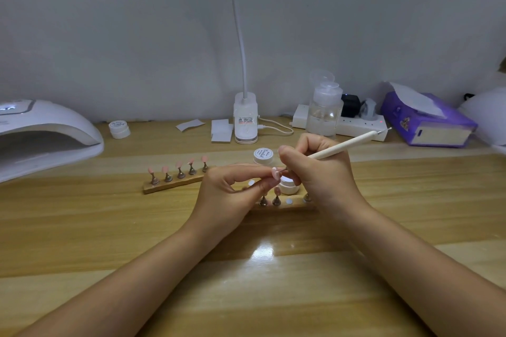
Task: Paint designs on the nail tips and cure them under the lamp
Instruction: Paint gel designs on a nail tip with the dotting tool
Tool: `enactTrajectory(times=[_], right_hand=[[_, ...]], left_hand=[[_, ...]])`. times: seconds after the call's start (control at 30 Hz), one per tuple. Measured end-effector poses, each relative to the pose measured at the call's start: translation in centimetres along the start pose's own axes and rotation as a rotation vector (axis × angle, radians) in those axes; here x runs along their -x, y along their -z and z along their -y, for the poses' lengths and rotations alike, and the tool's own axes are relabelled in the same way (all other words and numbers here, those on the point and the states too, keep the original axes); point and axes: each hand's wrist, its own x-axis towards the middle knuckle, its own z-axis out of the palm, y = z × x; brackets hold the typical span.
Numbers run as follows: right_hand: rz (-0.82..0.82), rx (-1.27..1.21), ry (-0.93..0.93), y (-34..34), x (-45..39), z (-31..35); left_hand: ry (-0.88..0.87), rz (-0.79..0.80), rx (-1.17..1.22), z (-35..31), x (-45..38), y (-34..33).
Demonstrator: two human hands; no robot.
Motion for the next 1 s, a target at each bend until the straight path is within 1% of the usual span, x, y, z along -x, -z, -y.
enactTrajectory(times=[1.0], right_hand=[[-0.015,0.0,-0.005,-0.05,0.01,-0.16]], left_hand=[[0.01,0.007,-0.011,0.04,0.0,0.07]])
